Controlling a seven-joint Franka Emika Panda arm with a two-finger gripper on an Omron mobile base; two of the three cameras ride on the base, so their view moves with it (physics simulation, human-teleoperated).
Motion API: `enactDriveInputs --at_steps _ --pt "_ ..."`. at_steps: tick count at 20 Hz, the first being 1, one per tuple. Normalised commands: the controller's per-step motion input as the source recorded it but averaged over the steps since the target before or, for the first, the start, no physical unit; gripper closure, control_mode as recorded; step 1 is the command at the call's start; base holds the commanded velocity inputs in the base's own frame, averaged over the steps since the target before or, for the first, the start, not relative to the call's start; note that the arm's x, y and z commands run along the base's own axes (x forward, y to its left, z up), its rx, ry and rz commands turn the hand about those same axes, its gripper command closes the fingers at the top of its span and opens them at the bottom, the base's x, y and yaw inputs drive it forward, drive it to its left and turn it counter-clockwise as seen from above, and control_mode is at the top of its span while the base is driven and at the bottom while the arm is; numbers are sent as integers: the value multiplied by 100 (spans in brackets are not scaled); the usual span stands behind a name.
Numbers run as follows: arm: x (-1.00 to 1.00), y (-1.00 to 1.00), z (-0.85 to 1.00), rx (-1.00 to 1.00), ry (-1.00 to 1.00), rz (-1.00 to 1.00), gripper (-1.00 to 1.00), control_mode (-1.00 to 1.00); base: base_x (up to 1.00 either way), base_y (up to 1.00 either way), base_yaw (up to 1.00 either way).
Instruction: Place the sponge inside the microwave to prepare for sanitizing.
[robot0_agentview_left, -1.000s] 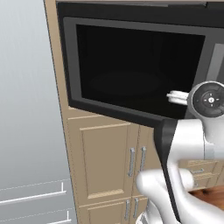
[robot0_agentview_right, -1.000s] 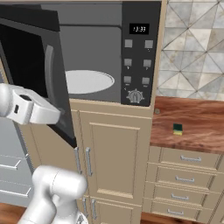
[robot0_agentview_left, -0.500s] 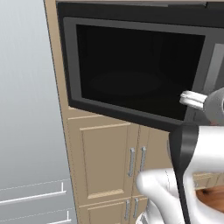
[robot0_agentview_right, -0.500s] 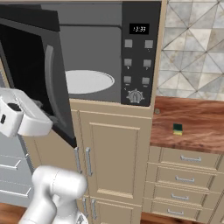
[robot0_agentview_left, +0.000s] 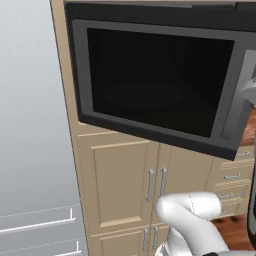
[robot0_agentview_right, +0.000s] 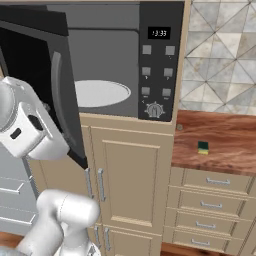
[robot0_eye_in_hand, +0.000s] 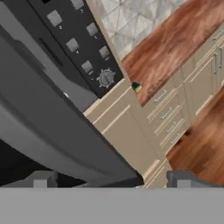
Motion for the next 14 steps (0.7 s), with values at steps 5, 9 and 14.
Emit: enactDriveInputs --at_steps 5,9,14 --pt "7 -62 0 60 -2 0 -100 -100 0 0 0" --pt "27 -54 -14 45 0 0 -100 -100 0 0 0" --pt "61 -30 -25 37 0 0 -100 -100 0 0 0"
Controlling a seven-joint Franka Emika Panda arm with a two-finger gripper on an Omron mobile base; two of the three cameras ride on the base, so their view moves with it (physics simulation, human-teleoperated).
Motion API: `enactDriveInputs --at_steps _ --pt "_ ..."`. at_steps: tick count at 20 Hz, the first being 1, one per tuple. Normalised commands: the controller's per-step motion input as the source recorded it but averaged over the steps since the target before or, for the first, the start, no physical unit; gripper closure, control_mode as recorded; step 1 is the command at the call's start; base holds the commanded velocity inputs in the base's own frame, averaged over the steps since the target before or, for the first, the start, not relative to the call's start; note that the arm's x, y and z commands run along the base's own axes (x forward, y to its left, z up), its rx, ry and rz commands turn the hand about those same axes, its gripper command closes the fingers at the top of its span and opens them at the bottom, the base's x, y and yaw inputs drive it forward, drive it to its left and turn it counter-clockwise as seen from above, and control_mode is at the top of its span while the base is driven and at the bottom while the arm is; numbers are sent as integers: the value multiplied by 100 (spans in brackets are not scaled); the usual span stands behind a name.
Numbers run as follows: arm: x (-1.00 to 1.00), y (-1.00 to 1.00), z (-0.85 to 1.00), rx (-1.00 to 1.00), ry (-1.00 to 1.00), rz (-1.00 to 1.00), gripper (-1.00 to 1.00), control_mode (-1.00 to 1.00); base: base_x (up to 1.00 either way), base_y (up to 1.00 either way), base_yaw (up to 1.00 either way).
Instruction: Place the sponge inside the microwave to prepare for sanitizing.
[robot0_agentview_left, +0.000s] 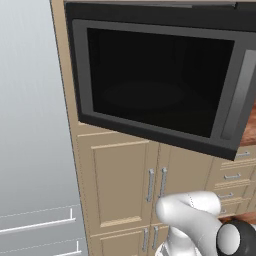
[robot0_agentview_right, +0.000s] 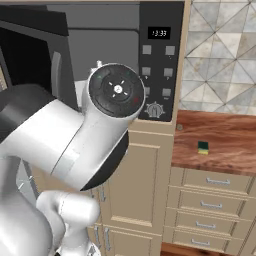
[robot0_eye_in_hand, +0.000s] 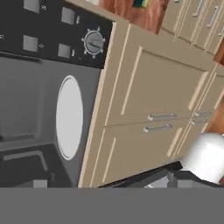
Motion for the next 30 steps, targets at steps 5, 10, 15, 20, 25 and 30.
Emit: enactDriveInputs --at_steps 5,10,15,20,25,30 --pt "57 -1 -37 39 4 11 -100 -100 0 0 0" --pt "47 0 -26 29 1 14 -100 -100 0 0 0" --pt "53 0 -27 15 0 12 -100 -100 0 0 0" --pt "44 0 -20 9 -1 14 -100 -100 0 0 0" --pt "30 2 -4 21 0 21 -100 -100 0 0 0" --pt "15 12 3 8 -9 27 -100 -100 0 0 0"
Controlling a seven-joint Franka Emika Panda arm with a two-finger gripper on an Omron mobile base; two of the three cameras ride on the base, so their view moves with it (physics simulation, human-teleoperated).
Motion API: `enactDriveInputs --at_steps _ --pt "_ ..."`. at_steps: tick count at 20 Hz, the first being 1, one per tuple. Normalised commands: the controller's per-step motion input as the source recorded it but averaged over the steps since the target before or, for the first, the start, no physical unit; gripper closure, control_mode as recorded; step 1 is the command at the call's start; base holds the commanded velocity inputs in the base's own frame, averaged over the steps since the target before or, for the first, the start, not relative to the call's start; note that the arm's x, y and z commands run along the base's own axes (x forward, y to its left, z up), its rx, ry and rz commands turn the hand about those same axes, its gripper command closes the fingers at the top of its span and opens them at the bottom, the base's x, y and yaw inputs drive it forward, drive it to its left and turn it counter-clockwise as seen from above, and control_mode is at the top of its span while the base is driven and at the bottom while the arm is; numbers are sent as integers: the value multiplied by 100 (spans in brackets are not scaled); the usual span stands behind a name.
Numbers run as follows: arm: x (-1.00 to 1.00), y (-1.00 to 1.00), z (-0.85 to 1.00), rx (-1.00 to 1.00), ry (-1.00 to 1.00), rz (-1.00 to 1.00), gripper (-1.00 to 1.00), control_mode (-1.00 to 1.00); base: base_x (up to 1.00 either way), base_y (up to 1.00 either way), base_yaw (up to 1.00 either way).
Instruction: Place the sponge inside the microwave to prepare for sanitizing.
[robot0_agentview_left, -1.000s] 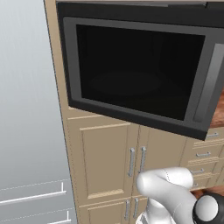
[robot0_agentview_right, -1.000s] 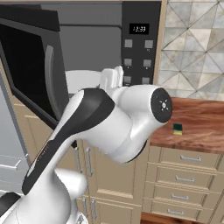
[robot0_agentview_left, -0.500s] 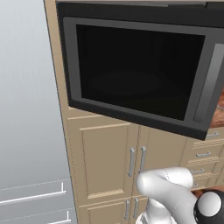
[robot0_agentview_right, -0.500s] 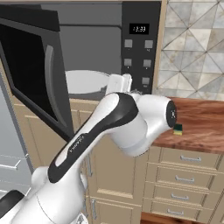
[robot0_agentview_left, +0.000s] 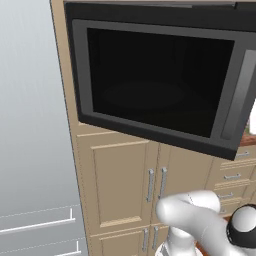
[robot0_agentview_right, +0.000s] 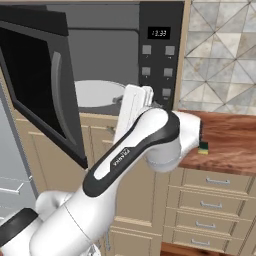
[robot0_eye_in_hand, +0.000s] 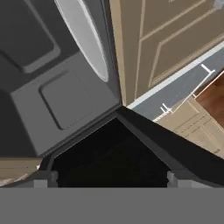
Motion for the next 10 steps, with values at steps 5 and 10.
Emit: enactDriveInputs --at_steps 5,10 --pt "10 48 3 -4 -8 34 -100 -100 0 0 0" --pt "3 53 0 0 -2 34 -100 -100 0 0 0"
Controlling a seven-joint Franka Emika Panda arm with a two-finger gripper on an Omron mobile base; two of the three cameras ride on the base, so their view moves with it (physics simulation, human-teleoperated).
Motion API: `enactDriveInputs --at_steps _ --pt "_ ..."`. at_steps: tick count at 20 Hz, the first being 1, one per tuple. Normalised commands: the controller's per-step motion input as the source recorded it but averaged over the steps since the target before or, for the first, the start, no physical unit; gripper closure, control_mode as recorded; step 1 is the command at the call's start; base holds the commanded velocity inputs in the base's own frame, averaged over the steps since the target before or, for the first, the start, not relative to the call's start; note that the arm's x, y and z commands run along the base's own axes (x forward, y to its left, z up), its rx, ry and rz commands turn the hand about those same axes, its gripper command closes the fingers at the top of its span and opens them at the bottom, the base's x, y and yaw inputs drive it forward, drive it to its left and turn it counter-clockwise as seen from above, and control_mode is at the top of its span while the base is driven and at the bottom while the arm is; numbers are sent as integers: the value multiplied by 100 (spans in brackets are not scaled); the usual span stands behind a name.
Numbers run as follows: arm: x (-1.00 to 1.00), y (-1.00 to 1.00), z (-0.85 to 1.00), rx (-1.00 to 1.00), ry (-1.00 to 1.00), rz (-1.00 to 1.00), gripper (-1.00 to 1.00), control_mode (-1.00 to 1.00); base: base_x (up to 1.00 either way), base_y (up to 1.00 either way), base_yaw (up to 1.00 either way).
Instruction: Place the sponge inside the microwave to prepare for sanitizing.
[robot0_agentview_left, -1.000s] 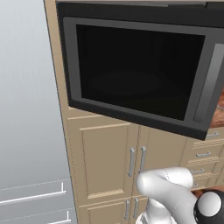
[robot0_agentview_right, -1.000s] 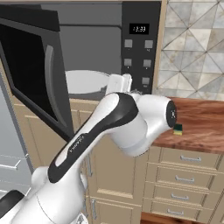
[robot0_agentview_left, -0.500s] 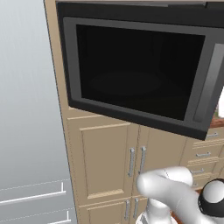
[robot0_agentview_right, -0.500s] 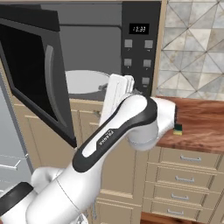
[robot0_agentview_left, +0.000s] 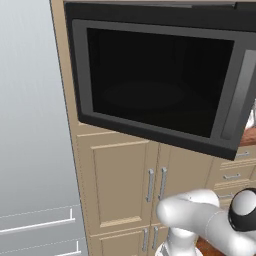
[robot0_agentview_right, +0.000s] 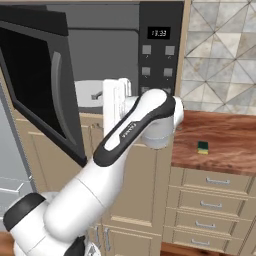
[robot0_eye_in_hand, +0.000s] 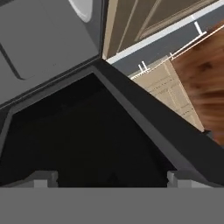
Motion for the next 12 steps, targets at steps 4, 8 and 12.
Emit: enactDriveInputs --at_steps 4,8,12 --pt "-44 85 -7 1 0 29 -100 -100 0 0 0" --pt "-94 100 -20 2 0 3 -100 -100 0 0 0" --pt "-100 93 -12 4 0 -3 -100 -100 0 0 0"
